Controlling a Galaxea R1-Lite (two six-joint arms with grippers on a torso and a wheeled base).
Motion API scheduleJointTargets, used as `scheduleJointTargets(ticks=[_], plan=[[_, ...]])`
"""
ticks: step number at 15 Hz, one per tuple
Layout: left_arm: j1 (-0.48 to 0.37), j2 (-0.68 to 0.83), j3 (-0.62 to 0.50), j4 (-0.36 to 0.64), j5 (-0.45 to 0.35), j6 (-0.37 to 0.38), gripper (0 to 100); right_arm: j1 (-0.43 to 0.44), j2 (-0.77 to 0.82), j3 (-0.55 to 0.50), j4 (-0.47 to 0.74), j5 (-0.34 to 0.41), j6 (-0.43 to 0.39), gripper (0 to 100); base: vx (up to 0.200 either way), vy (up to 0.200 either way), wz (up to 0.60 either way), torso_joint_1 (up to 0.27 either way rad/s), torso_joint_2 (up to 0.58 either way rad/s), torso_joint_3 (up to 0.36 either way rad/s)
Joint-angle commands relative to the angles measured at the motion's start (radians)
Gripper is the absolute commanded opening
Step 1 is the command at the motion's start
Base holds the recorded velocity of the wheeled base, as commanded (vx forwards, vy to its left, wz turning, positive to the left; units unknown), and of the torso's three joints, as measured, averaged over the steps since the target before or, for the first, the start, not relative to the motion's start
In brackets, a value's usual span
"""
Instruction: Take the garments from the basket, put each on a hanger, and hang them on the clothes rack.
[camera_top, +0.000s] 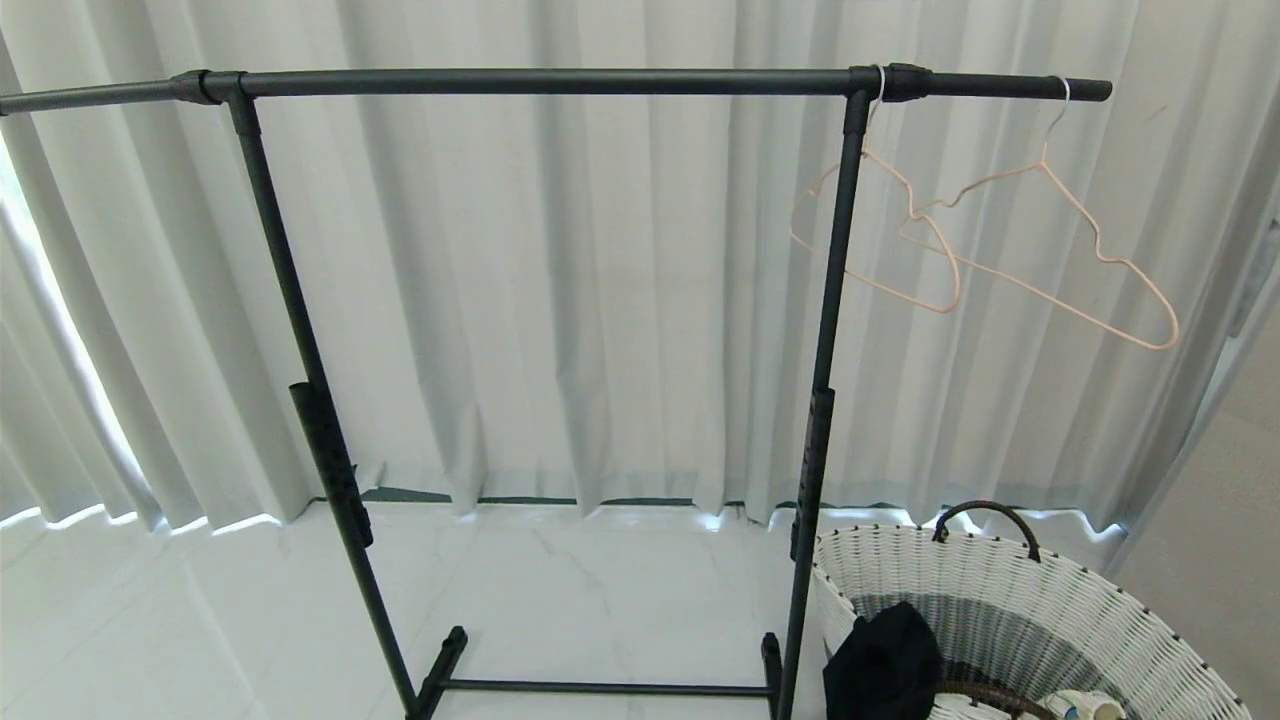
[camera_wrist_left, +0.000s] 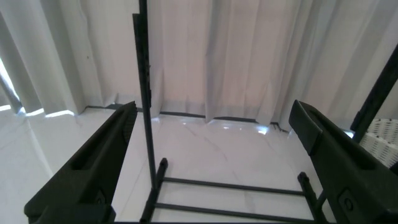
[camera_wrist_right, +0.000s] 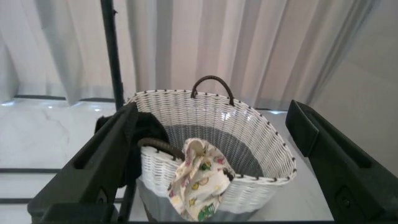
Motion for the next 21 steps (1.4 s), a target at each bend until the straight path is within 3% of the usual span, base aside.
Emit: scheduleJointTargets(ticks=[1, 3, 7, 8, 9, 11, 13, 15, 18, 21], plan=[[0.000, 0.000, 0.000, 0.000, 0.001, -0.001, 100, 0.000, 0.000, -0.003, -0.007, 0.002, 0.000, 100, 0.000, 0.000, 0.00, 0.000, 0.00, 0.000], [0.000, 0.000, 0.000, 0.000, 0.001, -0.001, 100, 0.006, 0.029, -0.095, 0.018, 0.057, 0.025, 100, 0.000, 0.000, 0.00, 0.000, 0.00, 0.000], [0.000, 0.000, 0.000, 0.000, 0.001, -0.001, 100, 0.087, 0.440, -0.268, 0.133, 0.054, -0.115, 100, 0.000, 0.000, 0.00, 0.000, 0.00, 0.000], [0.000, 0.000, 0.000, 0.000, 0.001, -0.001, 100, 0.067, 0.672, -0.325, 0.185, -0.032, -0.247, 100, 0.000, 0.000, 0.00, 0.000, 0.00, 0.000], [0.000, 0.000, 0.000, 0.000, 0.001, -0.001, 100, 0.058, 0.752, -0.346, 0.198, -0.064, -0.307, 100, 0.000, 0.000, 0.00, 0.000, 0.00, 0.000], [0.000, 0.000, 0.000, 0.000, 0.001, 0.005, 100, 0.052, 1.042, -0.363, 0.179, -0.071, -0.512, 100, 0.000, 0.000, 0.00, 0.000, 0.00, 0.000], [0.000, 0.000, 0.000, 0.000, 0.001, 0.019, 100, 0.047, 1.166, -0.355, 0.162, -0.073, -0.621, 100, 0.000, 0.000, 0.00, 0.000, 0.00, 0.000], [0.000, 0.000, 0.000, 0.000, 0.001, 0.019, 100, 0.049, 1.347, -0.283, 0.067, -0.076, -0.713, 100, 0.000, 0.000, 0.00, 0.000, 0.00, 0.000], [0.000, 0.000, 0.000, 0.000, 0.001, 0.019, 100, 0.032, 1.539, -0.204, -0.200, -0.110, -0.745, 100, 0.000, 0.000, 0.00, 0.000, 0.00, 0.000], [0.000, 0.000, 0.000, 0.000, 0.001, 0.019, 100, -0.012, 1.675, -0.224, -0.329, -0.134, -0.782, 100, 0.000, 0.000, 0.00, 0.000, 0.00, 0.000]])
